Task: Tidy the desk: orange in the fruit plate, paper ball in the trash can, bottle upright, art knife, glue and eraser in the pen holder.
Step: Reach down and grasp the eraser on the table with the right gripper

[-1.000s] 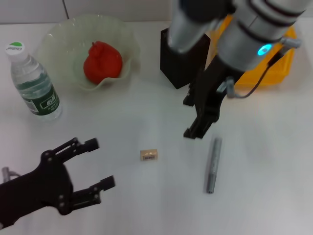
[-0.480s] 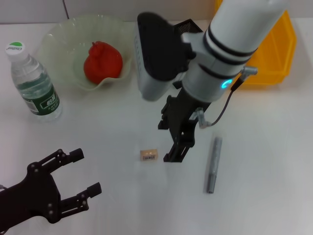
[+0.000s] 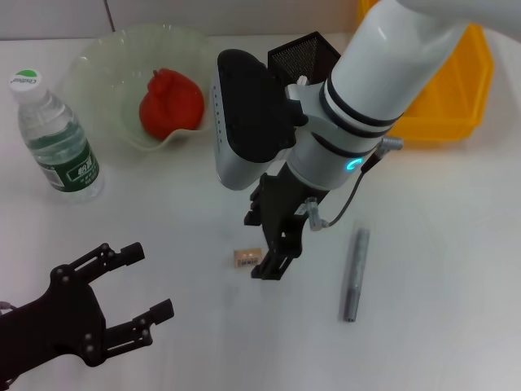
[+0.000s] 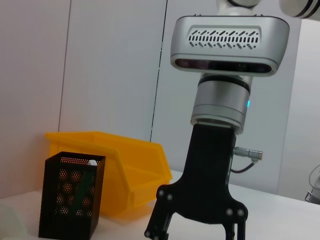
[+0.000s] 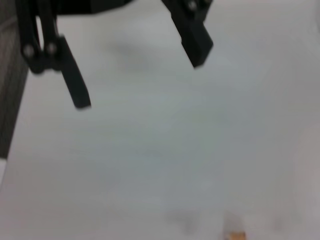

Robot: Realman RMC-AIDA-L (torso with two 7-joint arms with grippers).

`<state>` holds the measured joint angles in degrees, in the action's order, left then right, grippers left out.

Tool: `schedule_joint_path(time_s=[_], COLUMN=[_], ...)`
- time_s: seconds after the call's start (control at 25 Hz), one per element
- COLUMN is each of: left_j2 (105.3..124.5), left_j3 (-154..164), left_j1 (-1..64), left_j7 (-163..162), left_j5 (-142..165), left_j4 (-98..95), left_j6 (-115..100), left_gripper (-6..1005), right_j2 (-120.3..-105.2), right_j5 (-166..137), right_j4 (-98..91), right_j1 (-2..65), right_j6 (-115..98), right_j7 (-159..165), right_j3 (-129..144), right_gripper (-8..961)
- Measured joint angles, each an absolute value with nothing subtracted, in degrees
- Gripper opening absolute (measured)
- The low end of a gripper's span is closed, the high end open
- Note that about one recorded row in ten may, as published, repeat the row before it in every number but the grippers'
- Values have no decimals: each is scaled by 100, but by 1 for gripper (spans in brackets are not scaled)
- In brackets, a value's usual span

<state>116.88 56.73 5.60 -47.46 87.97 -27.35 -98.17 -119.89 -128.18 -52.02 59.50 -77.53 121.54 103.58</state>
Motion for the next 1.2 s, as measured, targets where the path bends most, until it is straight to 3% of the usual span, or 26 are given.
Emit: schedule_joint_path(time_s=[0.36, 0.8, 1.2], left_j2=[11692, 11715, 11726], left_j3=[5687, 5707, 5722], left_j1=[579, 638, 680], left_j7=[-4746, -4746, -4742], left_j5=[8798, 8840, 8851], left_j4=[-2742, -2737, -2714], left_j6=[-9816, -9804, -9752], left_gripper=[844, 844, 844], right_j2=[-11988, -11988, -11988], right_j5=[-12677, -12544, -12382], right_j4=[-4836, -4753, -4673], right_j1=[5990, 5955, 5938], right_j6=[-7418, -7226, -6946], right_j7=[12087, 12121, 12153], right_j3=[10565, 10776, 11134], right_gripper=[776, 531, 425])
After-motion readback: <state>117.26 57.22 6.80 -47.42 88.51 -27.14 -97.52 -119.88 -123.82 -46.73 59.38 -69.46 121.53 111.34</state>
